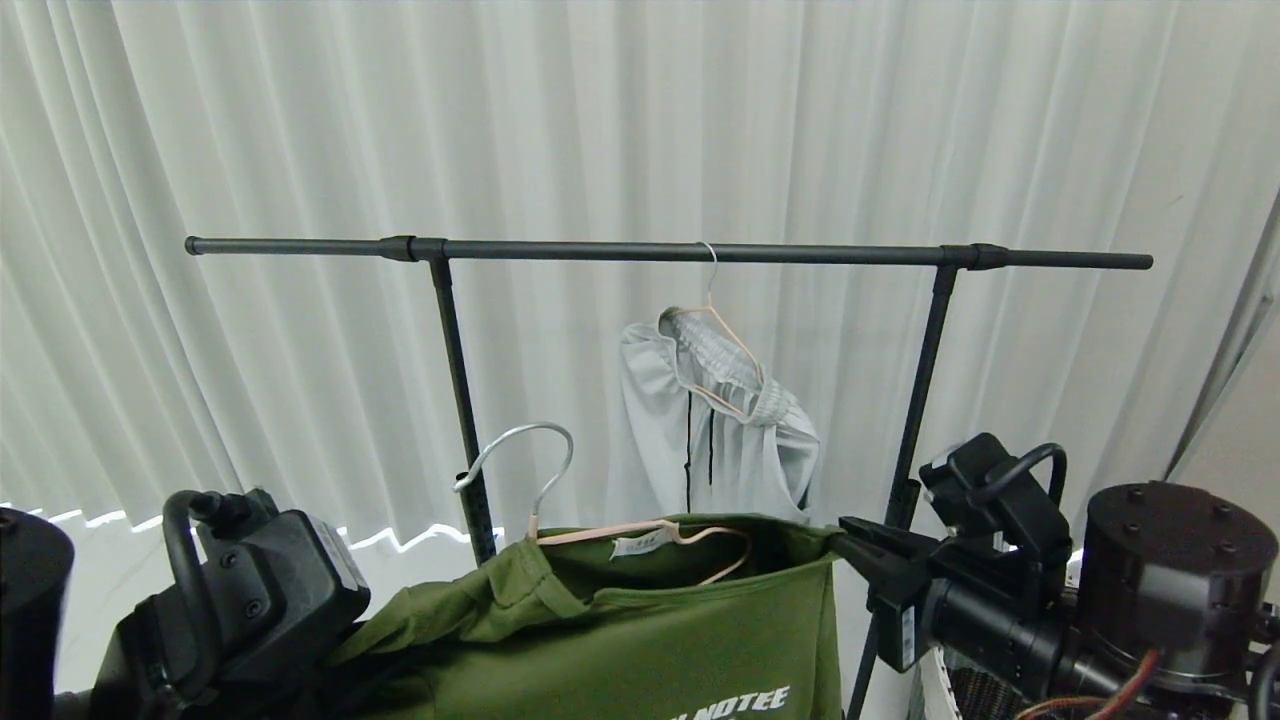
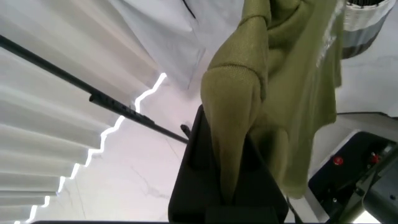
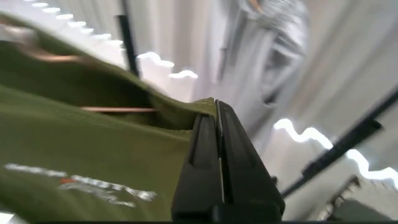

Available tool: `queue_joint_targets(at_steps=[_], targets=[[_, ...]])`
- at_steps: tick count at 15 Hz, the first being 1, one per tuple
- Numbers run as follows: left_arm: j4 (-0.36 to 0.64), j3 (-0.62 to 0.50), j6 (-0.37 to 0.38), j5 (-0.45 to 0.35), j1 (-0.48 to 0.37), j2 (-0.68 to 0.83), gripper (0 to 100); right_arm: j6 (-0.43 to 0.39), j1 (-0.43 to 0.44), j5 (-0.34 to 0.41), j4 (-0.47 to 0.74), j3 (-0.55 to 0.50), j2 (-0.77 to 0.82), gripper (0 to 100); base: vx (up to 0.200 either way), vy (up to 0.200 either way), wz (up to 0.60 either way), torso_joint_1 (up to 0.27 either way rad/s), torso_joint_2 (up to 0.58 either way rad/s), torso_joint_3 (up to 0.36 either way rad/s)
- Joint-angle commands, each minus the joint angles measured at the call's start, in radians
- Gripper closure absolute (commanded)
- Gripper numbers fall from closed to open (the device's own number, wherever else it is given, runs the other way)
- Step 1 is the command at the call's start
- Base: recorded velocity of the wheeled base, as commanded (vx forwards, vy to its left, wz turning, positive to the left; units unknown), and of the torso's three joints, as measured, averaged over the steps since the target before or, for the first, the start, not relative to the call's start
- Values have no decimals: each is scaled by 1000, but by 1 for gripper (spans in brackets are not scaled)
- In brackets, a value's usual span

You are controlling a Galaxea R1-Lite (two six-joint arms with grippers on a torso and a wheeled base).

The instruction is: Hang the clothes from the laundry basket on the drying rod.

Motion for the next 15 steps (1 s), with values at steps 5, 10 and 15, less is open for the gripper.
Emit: queue_joint_targets(at_steps=[5,10,15], targets=[[-5,31,-1,-8,3,-15,100,-53,35,98,7,38,-62,0,0,0,0,0,0,0],[-57,84,10,-185,3,-62,100,-154,37,289,171,-4,-136,0,0,0,0,0,0,0],[-60,98,14,-304,-19,-93,100,-313,48,523,490,-217,-116,0,0,0,0,0,0,0]])
